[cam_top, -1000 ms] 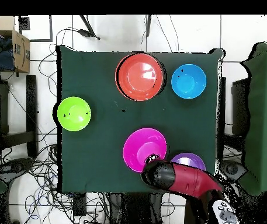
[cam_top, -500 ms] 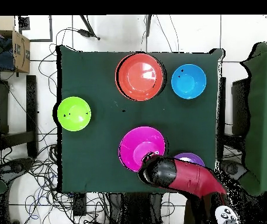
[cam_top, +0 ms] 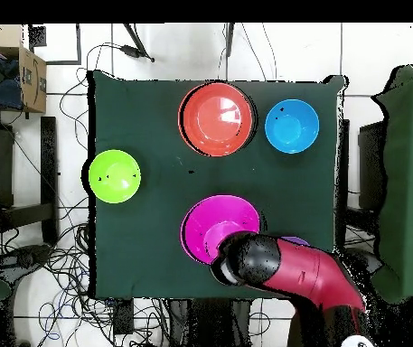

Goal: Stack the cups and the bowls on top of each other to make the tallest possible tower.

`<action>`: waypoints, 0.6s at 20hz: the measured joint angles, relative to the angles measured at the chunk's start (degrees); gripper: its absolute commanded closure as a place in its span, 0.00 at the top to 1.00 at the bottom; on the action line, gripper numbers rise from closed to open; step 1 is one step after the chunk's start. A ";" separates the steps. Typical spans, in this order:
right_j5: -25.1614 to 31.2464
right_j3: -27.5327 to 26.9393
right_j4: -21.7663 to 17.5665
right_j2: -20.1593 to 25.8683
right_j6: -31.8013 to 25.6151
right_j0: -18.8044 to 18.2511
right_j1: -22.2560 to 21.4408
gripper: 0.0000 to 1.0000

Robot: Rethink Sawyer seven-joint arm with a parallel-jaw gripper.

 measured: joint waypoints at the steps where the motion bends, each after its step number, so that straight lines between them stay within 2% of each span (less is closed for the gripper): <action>1: 1.58 -0.42 0.09 0.00 0.00 0.04 -0.62 0.00; 12: 13.42 -5.03 2.56 0.27 0.00 0.02 -5.00 0.00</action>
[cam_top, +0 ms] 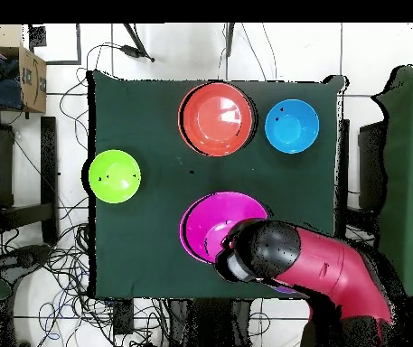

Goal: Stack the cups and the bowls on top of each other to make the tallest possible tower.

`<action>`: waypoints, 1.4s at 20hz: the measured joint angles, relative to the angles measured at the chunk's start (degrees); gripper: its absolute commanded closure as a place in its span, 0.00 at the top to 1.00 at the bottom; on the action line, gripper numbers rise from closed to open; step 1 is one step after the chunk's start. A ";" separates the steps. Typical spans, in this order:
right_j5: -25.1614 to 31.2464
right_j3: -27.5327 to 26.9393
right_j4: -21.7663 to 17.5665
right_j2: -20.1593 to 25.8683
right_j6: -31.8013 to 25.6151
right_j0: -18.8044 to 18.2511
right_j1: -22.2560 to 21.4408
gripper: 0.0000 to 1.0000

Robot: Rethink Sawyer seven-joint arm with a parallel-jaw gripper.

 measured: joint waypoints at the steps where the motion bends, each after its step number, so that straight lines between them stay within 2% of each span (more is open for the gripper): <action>1: 0.54 -0.36 0.32 0.10 0.00 0.00 -0.26 0.00; 10: 3.17 -3.35 3.19 1.23 0.00 0.00 -2.40 0.00; 20: 3.04 -4.57 6.90 2.75 0.00 -0.27 -5.49 0.00; 28: -2.38 -4.56 9.23 4.30 0.00 -0.40 -8.64 0.00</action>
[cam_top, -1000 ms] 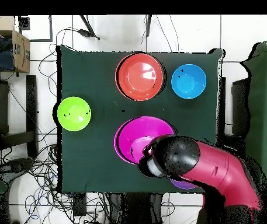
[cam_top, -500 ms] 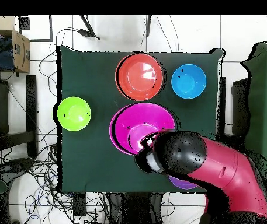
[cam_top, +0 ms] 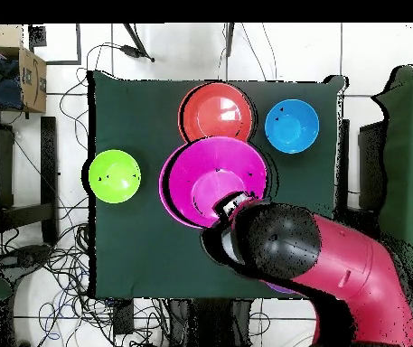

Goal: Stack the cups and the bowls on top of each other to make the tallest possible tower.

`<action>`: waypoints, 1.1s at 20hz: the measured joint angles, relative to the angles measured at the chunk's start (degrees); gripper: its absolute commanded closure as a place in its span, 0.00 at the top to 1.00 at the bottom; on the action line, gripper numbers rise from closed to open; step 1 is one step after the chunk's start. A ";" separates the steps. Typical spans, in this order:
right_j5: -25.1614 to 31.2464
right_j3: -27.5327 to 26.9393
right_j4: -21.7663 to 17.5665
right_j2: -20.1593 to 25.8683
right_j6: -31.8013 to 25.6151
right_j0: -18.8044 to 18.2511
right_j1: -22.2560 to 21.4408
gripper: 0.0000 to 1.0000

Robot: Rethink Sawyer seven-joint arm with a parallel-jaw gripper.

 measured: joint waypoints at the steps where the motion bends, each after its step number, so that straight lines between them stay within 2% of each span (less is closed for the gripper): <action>1: -1.20 0.01 0.12 0.18 0.00 -0.05 -0.30 0.00; 8: -12.41 0.03 0.15 2.06 0.00 -1.18 -1.13 0.00; 15: -24.68 1.56 0.04 5.67 -0.01 -4.16 -1.07 0.00; 19: -30.03 3.20 -0.08 8.00 -0.01 -6.01 -0.45 0.00; 22: -31.86 4.03 -0.11 9.29 -0.01 -6.82 0.26 0.00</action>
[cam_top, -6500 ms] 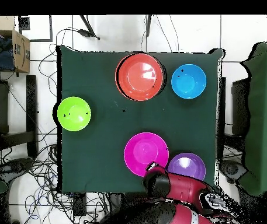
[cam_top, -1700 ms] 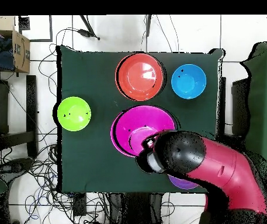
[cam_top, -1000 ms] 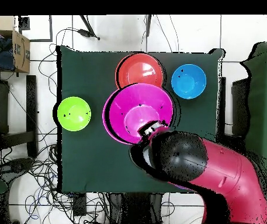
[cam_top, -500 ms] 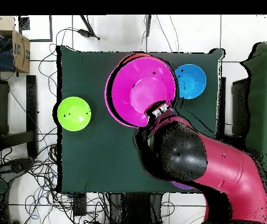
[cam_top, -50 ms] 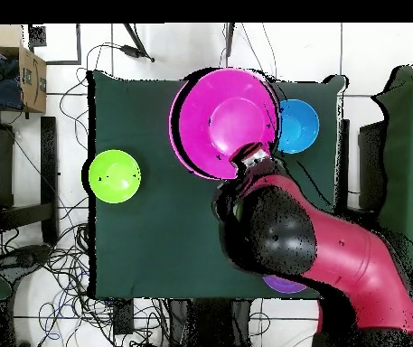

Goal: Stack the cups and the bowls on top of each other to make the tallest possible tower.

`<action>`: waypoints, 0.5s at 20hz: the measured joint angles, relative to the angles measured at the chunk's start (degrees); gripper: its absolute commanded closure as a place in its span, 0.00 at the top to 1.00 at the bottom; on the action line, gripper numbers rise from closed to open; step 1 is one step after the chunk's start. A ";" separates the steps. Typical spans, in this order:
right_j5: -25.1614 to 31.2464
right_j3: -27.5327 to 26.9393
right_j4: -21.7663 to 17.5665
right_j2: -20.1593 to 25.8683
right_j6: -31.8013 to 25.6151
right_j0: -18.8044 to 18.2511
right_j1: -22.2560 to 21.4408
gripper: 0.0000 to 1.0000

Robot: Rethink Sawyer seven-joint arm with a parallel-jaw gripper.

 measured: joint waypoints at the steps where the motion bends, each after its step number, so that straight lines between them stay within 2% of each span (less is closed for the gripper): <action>1: -0.52 0.31 0.00 0.50 0.00 -0.29 0.24 0.00; 10: -2.69 2.94 -0.01 4.38 0.00 -1.92 2.57 0.00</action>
